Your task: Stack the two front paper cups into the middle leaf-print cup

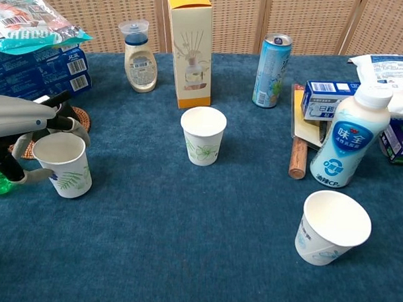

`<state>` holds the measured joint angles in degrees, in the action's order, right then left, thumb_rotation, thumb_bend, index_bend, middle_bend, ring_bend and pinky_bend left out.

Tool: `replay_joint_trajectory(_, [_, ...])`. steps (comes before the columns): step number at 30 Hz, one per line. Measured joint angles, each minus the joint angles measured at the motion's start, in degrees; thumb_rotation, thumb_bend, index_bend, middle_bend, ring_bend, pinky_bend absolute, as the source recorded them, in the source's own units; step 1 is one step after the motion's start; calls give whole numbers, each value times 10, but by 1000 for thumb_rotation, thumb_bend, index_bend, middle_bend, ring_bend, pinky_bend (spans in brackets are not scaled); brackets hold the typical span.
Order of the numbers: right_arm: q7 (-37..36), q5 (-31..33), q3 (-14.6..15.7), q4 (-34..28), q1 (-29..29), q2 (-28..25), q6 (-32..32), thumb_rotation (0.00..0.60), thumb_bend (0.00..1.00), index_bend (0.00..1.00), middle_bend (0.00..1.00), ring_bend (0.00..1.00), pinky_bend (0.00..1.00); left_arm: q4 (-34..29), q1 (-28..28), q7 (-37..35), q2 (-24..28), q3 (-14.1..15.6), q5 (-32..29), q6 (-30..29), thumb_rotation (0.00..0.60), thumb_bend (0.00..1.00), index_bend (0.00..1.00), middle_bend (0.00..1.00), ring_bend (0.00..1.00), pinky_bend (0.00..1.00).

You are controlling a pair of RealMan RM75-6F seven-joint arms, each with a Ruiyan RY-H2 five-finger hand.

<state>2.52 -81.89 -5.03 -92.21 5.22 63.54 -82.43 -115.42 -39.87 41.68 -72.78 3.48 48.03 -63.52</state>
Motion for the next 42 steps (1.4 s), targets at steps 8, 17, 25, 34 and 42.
replay_joint_trajectory(8, [-2, 0, 0, 0, 0, -1, 1, 600, 140, 0, 0, 0, 0, -10, 2, -2, 2, -3, 34, -17, 600, 478, 202, 241, 274, 556])
replay_joint_trajectory(17, [0, 0, 1, -1, 0, 0, 2, 600, 140, 0, 0, 0, 0, -10, 5, -19, -6, -37, 101, -49, 600, 471, 207, 246, 282, 566])
replay_joint_trajectory(25, [2, 2, 2, 2, 1, 3, 5, 600, 142, 0, 0, 0, 0, -2, -26, -52, -31, -105, 87, -35, 600, 467, 197, 241, 281, 565])
replay_joint_trajectory(34, [-2, 4, 0, 2, 1, 1, 4, 600, 143, 0, 0, 0, 0, 10, -85, -8, -86, -148, 20, -22, 600, 463, 192, 235, 282, 565])
replay_joint_trajectory(42, [-11, 6, -3, 2, 1, -3, 4, 600, 142, 0, 0, 0, 0, 42, -132, 30, -143, -161, -14, -19, 600, 461, 191, 233, 281, 564])
